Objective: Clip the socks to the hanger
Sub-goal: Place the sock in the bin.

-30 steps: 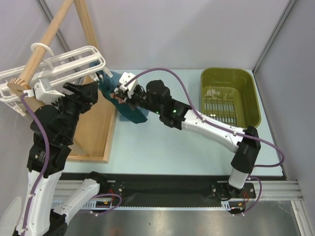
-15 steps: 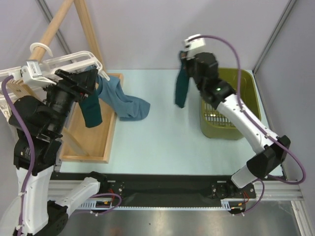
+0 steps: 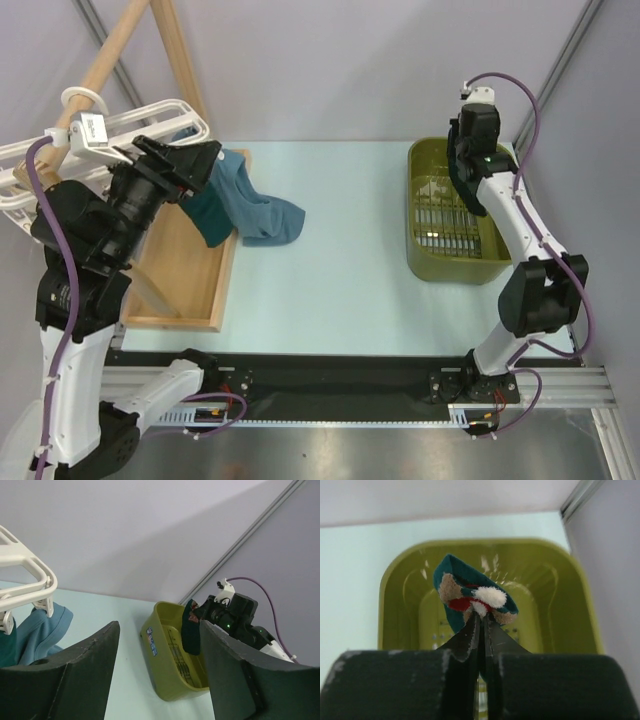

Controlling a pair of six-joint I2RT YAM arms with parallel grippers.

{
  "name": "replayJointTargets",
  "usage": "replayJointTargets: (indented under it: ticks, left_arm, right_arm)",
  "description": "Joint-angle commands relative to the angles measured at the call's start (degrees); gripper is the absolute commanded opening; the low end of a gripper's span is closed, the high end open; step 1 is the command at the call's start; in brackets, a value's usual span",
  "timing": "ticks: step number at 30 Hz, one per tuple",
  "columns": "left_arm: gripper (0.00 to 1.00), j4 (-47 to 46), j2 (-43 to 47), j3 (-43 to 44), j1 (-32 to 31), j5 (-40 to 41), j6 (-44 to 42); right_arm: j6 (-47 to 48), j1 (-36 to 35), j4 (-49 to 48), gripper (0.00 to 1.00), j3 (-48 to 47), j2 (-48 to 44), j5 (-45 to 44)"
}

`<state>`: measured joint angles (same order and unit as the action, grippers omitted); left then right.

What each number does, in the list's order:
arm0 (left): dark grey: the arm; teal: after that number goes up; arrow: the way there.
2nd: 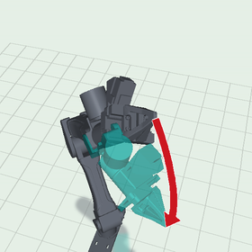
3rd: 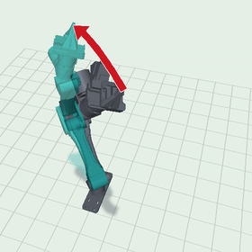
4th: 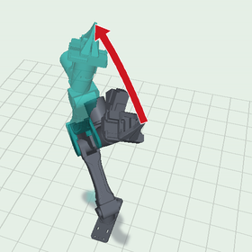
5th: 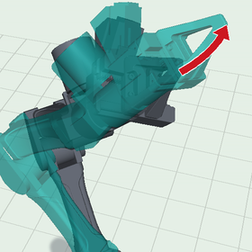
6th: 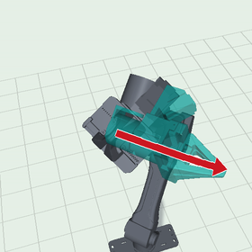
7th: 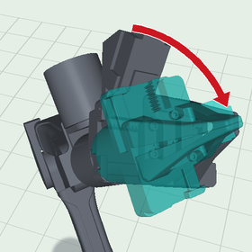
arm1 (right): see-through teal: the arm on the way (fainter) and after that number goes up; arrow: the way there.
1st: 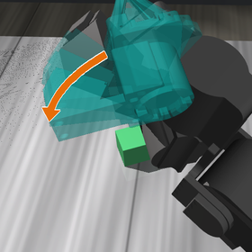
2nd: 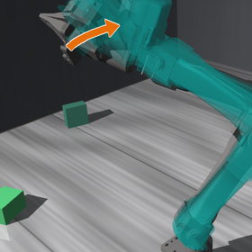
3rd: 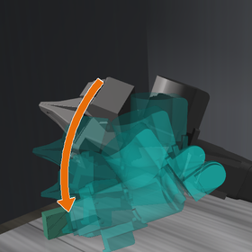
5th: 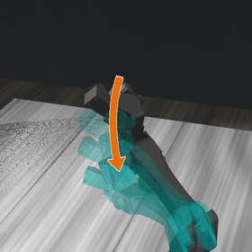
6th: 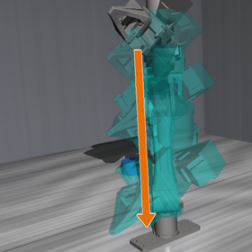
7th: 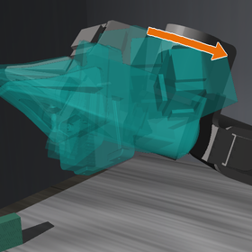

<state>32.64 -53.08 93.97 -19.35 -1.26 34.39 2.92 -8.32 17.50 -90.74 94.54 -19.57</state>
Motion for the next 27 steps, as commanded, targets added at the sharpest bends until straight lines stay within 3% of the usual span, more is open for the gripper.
replayJointTargets:
  ticks: [1, 5, 6, 8, 10, 13, 16, 17, 18, 21, 27]
  left_arm:
    - [0.70, 1.6, 0.2, 1.8, -0.2, -0.1, -2.6]
    - [0.69, 7.4, -1.8, 6.6, -0.2, 2.7, -8.7]
    - [0.69, 8.9, -2.1, 7.9, -0.2, 3.0, -10.8]
    - [0.70, 10.0, -2.6, 9.2, -0.2, 3.9, -12.9]
    - [0.70, 11.8, -2.7, 11.7, -0.2, 6.3, -15.8]
    - [0.69, 12.9, -2.4, 14.4, -0.2, 8.8, -19.2]
    - [0.69, 7.9, 0.9, 11.6, -0.2, 11.0, -20.9]
    - [0.67, 6.4, 3.3, 10.4, -0.2, 12.0, -20.9]
    - [0.66, 4.4, 4.6, 7.7, -0.2, 12.7, -20.3]
    - [0.63, -3.4, 8.9, 2.2, -0.2, 12.2, -19.5]
    - [0.62, -4.6, 10.6, 0.6, -0.2, 13.3, -16.0]
  right_arm:
    - [-4.1, -1.7, 3.2, 0.08, 1.3, -0.6, 3.7]
    - [-6.2, -5.1, 7.7, 0.50, 2.8, -1.3, -1.5]
    - [-7.0, -6.1, 8.8, 0.71, 2.7, -2.2, -1.5]
    - [-8.9, -7.8, 10.2, 0.89, 3.4, -3.8, -1.3]
    - [-9.2, -12.9, 10.5, 0.98, 4.1, -6.8, -3.8]
    - [-7.8, -22.3, 5.6, 1.00, 6.0, -11.6, -1.2]
    - [-10.8, -33.4, -11.0, 1.00, 13.2, -16.4, 9.2]
    - [-11.6, -36.2, -25.2, 0.99, 16.2, -17.2, 10.9]
    - [-11.7, -38.8, -32.8, 0.98, 22.2, -17.8, 13.6]
    - [-7.2, -49.2, -57.4, 0.91, 24.3, -14.0, 13.9]
    - [1.8, -59.4, -63.7, 0.84, 9.6, 5.3, 13.6]
